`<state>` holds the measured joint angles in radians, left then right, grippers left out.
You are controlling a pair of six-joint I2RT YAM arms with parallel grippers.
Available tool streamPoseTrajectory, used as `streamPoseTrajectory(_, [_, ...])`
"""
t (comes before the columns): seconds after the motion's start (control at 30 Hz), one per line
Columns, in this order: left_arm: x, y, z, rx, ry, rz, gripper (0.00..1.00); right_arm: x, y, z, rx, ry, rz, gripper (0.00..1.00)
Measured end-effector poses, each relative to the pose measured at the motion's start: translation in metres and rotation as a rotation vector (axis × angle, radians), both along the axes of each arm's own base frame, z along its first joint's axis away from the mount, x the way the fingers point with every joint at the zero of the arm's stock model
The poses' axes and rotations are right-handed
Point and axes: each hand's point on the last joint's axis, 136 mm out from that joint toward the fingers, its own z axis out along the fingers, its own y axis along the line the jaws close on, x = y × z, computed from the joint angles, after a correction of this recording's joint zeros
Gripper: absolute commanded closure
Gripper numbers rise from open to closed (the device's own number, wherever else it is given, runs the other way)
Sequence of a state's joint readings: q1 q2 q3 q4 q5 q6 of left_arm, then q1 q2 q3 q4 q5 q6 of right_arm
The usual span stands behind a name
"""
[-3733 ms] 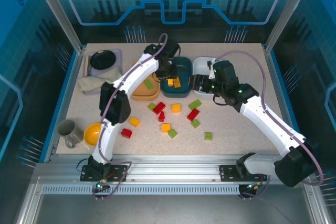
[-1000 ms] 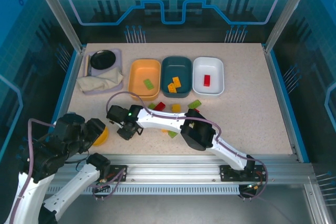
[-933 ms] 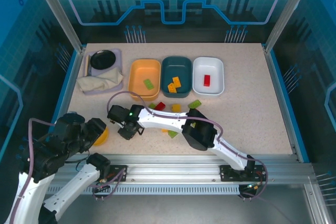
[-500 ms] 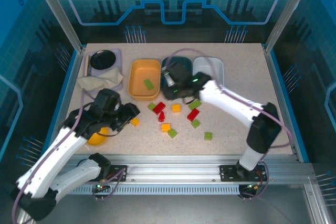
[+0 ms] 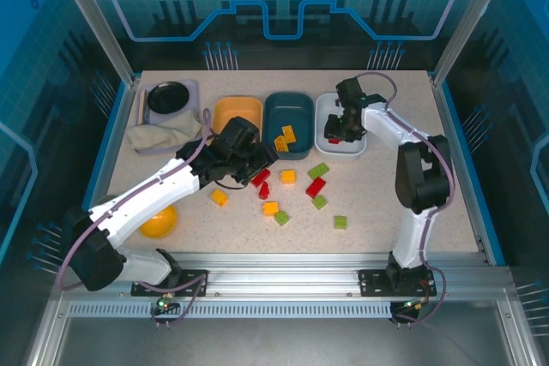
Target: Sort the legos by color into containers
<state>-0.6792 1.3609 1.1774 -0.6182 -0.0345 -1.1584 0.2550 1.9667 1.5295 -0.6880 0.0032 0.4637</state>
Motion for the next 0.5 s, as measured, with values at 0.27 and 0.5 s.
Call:
streamPoseTrajectory(0.27, [0.005, -0.004, -0.006, 0.041, 0.023, -0.012, 0.37, 0.005, 0.011, -0.023, 0.043, 0.08, -0.012, 0.46])
streamPoseTrajectory(0.5, [-0.004, -0.001, -0.028, 0.103, 0.113, -0.039, 0.37, 0.005, 0.01, -0.013, 0.038, 0.077, -0.027, 0.37])
